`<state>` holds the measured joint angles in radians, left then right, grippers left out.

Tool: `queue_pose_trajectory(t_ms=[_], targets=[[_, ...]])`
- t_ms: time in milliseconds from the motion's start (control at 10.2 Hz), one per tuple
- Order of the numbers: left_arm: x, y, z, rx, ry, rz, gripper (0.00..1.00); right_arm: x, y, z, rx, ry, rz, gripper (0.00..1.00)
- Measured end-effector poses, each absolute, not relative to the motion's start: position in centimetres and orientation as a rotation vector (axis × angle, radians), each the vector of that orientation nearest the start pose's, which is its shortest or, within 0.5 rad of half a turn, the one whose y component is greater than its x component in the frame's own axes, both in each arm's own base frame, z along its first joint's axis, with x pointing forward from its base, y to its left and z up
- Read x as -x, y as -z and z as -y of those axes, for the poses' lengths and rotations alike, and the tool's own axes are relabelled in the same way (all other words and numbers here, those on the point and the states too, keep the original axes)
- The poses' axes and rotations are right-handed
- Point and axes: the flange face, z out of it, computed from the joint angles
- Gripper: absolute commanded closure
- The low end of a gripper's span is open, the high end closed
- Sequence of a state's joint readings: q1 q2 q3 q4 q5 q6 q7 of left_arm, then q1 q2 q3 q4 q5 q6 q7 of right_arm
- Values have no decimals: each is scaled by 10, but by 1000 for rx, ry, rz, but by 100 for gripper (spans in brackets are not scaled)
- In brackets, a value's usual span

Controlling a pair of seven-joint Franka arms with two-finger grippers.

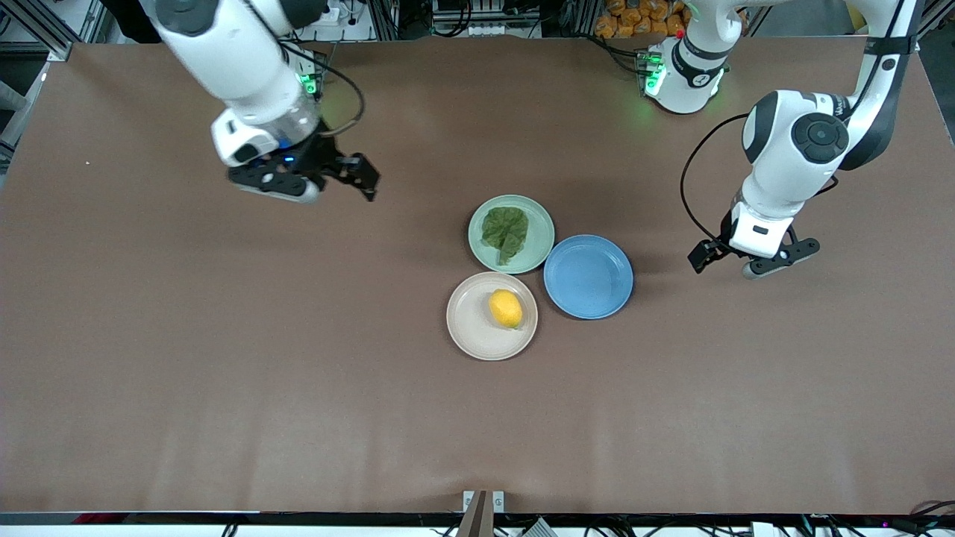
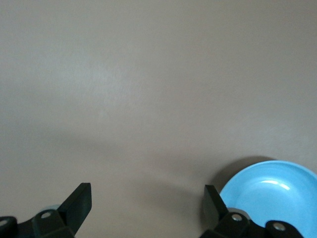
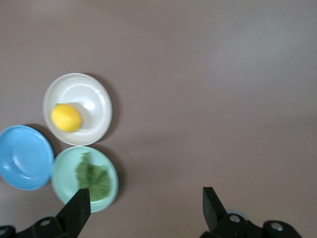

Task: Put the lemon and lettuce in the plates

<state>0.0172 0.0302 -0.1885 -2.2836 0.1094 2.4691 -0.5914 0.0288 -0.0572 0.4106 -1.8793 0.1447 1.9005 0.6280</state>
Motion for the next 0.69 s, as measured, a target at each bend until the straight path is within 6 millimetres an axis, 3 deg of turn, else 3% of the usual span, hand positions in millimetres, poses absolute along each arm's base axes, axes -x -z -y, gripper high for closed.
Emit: queue_pose_trajectory(t_ms=[394, 492, 689], targets=[[-551, -432, 93, 3072, 190, 308, 0, -526, -574, -104, 3021, -13, -119, 0], [-555, -451, 95, 3082, 176, 288, 0, -527, -586, -80, 3038, 22, -69, 0], [-561, -492, 98, 3106, 130, 233, 0, -526, -611, -50, 3075, 60, -21, 0]])
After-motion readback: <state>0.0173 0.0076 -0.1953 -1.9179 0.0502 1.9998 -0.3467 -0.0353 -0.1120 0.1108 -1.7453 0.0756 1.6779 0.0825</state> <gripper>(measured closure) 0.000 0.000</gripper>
